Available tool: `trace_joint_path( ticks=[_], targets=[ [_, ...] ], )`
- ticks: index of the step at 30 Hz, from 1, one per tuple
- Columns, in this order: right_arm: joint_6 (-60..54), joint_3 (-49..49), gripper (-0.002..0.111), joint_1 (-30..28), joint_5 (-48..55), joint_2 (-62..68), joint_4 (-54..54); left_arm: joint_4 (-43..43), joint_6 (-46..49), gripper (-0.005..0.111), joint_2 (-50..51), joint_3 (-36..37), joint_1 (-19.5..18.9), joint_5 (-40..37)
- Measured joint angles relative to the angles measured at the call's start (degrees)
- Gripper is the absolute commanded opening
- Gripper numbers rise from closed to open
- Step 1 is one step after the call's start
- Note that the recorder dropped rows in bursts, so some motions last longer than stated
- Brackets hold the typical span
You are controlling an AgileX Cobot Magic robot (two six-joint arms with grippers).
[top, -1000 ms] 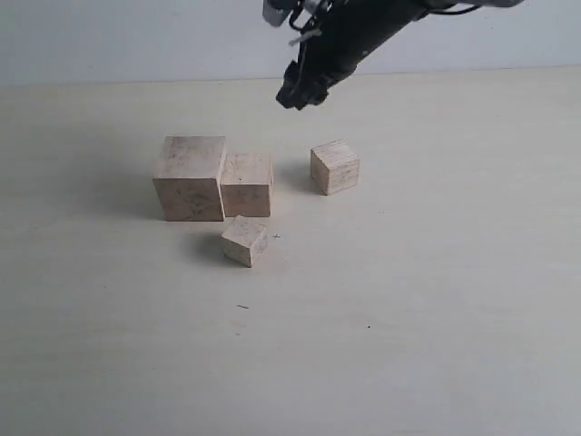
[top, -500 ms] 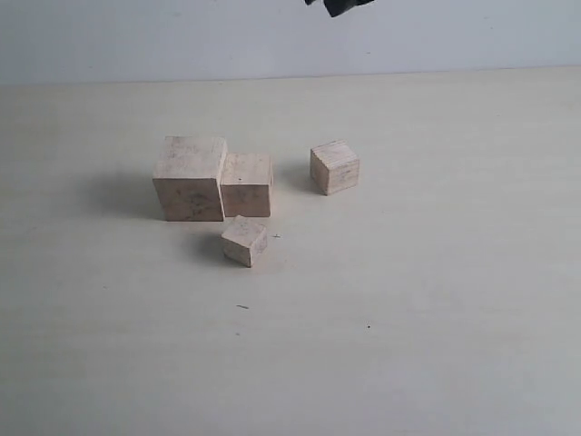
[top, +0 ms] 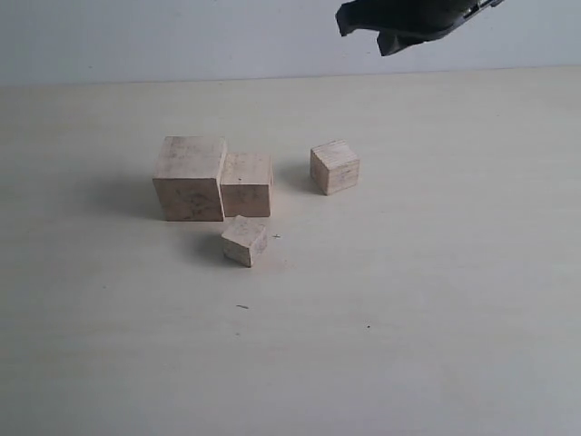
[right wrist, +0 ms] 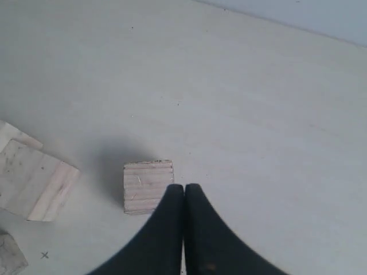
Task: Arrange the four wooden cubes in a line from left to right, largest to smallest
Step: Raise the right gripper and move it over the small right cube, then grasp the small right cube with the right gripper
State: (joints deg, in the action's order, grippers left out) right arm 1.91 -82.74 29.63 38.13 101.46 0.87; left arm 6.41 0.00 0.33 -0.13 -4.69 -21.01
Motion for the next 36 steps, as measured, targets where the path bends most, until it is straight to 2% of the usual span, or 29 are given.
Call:
trace_joint_path(
  ticks=[4, 7, 9, 16, 19, 36],
  targets=[
    [0.1, 2.3, 0.000, 0.0, -4.4, 0.7, 0.4, 0.0, 0.0, 0.000, 0.0, 0.0, 0.0, 0.0],
    [-0.2, 2.3, 0.007, 0.0, -6.9, 2.3, 0.6, 0.0, 0.0, 0.000, 0.0, 0.0, 0.0, 0.0],
    [-1.4, 2.3, 0.016, 0.0, -7.7, 3.6, 0.7, 0.0, 0.0, 0.000, 0.0, 0.0, 0.0, 0.0],
    [-7.2, 2.3, 0.064, 0.0, -8.5, 8.0, 4.8, 0.0, 0.0, 0.000, 0.0, 0.0, 0.0, 0.0],
    [-9.9, 2.3, 0.076, 0.0, -8.9, 9.6, 6.7, 0.0, 0.0, 0.000, 0.0, 0.0, 0.0, 0.0],
    [-16.0, 2.3, 0.079, 0.0, -11.8, 17.0, 15.6, 0.0, 0.0, 0.000, 0.0, 0.0, 0.0, 0.0]
  ],
)
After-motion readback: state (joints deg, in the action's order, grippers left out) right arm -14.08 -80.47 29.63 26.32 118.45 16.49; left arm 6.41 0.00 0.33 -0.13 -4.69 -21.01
